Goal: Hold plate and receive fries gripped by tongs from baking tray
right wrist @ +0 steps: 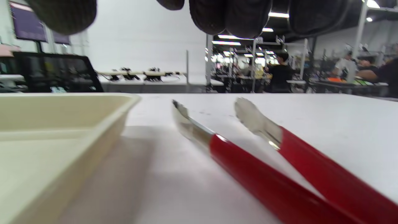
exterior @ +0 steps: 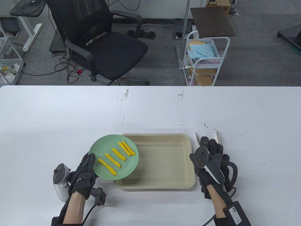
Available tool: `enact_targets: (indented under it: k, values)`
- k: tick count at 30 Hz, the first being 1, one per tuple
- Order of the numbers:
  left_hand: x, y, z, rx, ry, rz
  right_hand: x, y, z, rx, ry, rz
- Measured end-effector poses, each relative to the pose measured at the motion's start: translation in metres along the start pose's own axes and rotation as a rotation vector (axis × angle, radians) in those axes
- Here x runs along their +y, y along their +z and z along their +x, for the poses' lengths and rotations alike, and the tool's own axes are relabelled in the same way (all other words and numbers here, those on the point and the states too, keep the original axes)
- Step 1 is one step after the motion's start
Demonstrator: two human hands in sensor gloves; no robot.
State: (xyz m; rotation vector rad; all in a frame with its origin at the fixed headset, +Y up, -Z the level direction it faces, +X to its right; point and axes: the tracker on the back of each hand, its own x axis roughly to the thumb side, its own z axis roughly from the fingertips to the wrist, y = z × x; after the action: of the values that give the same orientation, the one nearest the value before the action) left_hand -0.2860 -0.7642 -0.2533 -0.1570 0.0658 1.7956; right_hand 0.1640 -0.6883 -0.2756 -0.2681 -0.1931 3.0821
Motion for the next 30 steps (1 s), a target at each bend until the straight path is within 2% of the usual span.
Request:
enact_targets:
  k: [6, 11, 15, 19, 26, 30]
  values:
    - [0.004, -0.003, -0.005, -0.006, 0.002, 0.013, 0.013, 0.012, 0.005, -0.108, -0.096, -0.07]
    - [0.007, -0.004, 0.002, -0.044, 0.004, 0.042, 0.017, 0.018, -0.004, -0.109, -0.094, -0.056]
    - [0.019, 0.001, 0.014, -0.105, -0.001, 0.114, 0.022, 0.021, -0.009, -0.107, -0.103, -0.017]
    - [0.038, 0.009, 0.022, -0.13, -0.01, 0.243, 0.025, 0.022, -0.007, -0.116, -0.117, 0.008]
    - [0.08, 0.017, 0.019, 0.019, -0.095, 0.433, 0.028, 0.025, -0.004, -0.137, -0.14, 0.045]
    - [0.088, 0.013, 0.013, 0.031, -0.099, 0.479, 0.03, 0.026, -0.001, -0.148, -0.133, 0.054]
